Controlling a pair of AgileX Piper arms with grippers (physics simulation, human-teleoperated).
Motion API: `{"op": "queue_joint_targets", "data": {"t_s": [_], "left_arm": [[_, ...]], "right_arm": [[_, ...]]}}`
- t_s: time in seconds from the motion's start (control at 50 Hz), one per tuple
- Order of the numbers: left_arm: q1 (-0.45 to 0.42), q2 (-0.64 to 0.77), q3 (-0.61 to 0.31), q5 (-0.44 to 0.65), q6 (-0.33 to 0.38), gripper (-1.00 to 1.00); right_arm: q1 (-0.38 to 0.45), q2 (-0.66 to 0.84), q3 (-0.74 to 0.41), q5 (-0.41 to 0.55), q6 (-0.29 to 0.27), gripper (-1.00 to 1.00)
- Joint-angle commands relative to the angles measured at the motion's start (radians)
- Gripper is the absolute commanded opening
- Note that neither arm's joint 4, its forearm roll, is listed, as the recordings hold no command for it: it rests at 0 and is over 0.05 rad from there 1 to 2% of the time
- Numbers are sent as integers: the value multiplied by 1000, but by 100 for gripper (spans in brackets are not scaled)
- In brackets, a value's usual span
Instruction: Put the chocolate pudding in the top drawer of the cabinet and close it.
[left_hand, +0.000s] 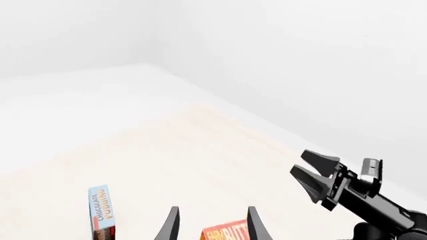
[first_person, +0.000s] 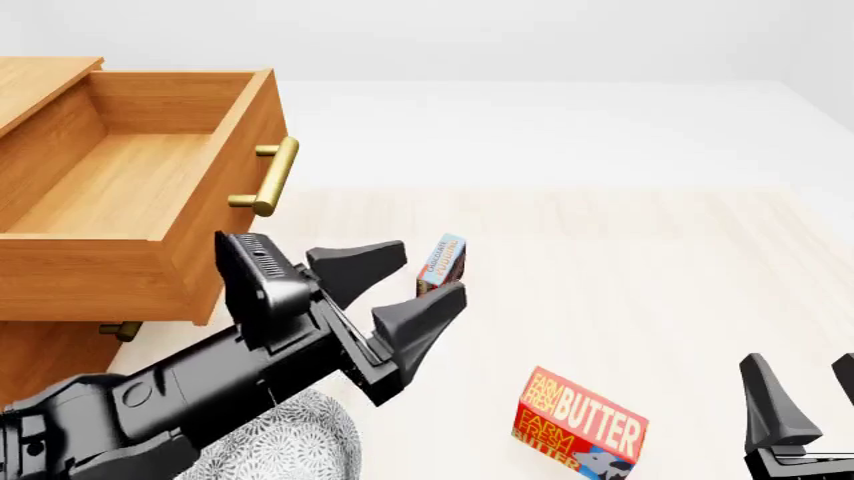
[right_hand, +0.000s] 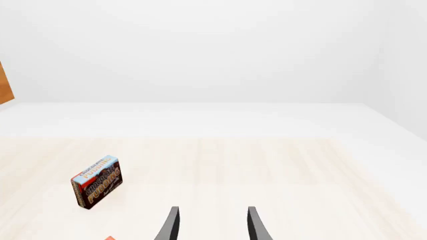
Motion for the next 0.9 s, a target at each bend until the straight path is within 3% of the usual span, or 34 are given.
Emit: {"op": "queue_joint_targets", "data": {"t_s": [0.02,0.3,0.32,0.36,0.42,0.62,0.72,0.9], "left_arm": [[66,54,-13,-22,-51,100],[93,119,-26,-57,-85,100],[94,141,-3,-101,-88,100],[97,137,-25,-69,-93,100],[105,181,5,-136,-101,100],[101,187,-4,-145,-116,100],[119,230,22,-207,-138,100],[128,258,13,-203,-138,100]], "right_arm": [[0,0,0,0,0,100],[0,0,0,0,0,100],[0,0,0,0,0,100],[0,0,0,0,0,100],[0,0,0,0,0,100],[0,0,0,0,0,100],[0,0,0,0,0,100],[0,0,0,0,0,100]]}}
